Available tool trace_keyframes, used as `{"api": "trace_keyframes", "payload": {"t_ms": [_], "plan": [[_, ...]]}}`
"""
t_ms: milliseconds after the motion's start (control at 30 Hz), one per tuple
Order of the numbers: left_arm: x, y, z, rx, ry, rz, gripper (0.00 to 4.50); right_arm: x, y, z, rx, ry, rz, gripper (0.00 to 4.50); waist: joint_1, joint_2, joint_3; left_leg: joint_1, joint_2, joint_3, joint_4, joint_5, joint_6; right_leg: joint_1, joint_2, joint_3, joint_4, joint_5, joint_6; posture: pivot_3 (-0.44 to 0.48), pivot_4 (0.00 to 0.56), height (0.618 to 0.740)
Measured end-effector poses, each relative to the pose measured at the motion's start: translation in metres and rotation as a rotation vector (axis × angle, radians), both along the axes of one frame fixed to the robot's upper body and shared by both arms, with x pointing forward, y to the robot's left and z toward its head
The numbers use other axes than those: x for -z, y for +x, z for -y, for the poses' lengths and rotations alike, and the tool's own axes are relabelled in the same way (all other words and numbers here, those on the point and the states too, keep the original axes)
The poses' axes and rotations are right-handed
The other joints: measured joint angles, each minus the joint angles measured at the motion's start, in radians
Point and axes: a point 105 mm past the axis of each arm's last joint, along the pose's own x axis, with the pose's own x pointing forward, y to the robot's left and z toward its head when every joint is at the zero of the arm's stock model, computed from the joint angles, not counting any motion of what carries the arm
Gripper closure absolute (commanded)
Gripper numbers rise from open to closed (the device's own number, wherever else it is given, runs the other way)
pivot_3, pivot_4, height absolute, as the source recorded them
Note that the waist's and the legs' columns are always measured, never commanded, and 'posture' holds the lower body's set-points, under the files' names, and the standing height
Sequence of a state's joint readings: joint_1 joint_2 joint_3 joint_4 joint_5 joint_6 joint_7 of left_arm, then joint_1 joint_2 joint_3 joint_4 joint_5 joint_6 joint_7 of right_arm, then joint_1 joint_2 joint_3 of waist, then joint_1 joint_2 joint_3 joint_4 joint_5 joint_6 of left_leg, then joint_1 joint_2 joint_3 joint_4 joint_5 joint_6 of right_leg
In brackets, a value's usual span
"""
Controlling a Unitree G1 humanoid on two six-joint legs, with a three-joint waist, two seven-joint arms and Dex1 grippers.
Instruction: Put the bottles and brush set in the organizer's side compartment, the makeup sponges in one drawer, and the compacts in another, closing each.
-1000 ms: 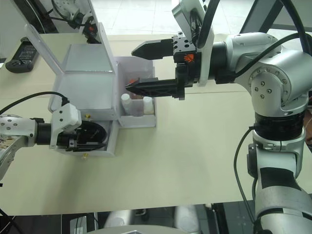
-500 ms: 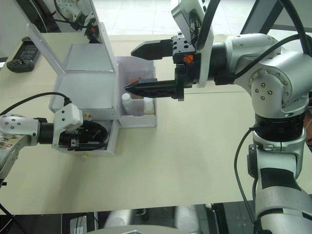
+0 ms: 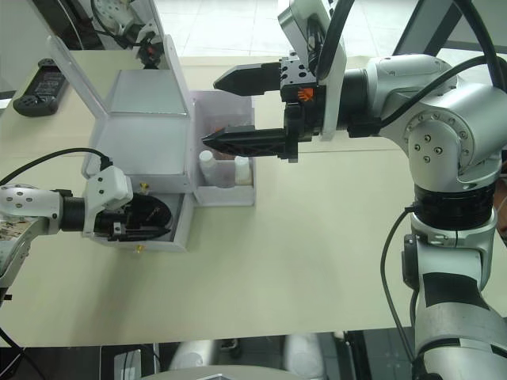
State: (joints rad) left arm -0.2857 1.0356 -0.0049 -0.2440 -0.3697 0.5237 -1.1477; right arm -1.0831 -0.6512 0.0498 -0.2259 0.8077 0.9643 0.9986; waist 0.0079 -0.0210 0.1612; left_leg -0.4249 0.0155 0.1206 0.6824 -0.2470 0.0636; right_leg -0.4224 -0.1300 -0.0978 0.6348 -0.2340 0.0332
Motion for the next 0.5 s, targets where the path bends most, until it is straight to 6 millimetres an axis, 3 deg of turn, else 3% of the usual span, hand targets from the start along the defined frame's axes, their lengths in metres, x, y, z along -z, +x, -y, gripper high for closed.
{"api": "trace_keyframes", "payload": {"t_ms": [300,467,500], "plan": [[0.0065,0.0002,0.0055,0.028,0.025,-0.007,1.57,-0.0002,0.0005,0.0000,0.005,0.001,0.001,0.00,0.001,0.000,0.000,0.000,0.000,0.000,0.000,0.000,0.000,0.000,0.000,0.000,0.000,0.000,0.000,0.000,0.150,0.740],[0.0057,-0.0003,0.0081,0.027,-0.002,-0.031,0.02,-0.0003,0.0007,0.0001,0.007,0.002,0.001,0.00,0.001,0.000,0.000,0.000,0.000,0.000,0.000,0.000,0.000,0.000,0.000,0.000,0.000,0.000,0.000,0.000,0.150,0.740],[0.0055,-0.0016,0.0087,0.030,-0.005,-0.041,0.02,-0.0003,0.0007,0.0001,0.007,0.002,0.001,0.00,0.002,0.000,0.000,0.000,0.000,0.000,0.001,0.000,0.000,0.000,0.000,0.000,0.000,0.000,0.000,0.000,0.150,0.740]]}}
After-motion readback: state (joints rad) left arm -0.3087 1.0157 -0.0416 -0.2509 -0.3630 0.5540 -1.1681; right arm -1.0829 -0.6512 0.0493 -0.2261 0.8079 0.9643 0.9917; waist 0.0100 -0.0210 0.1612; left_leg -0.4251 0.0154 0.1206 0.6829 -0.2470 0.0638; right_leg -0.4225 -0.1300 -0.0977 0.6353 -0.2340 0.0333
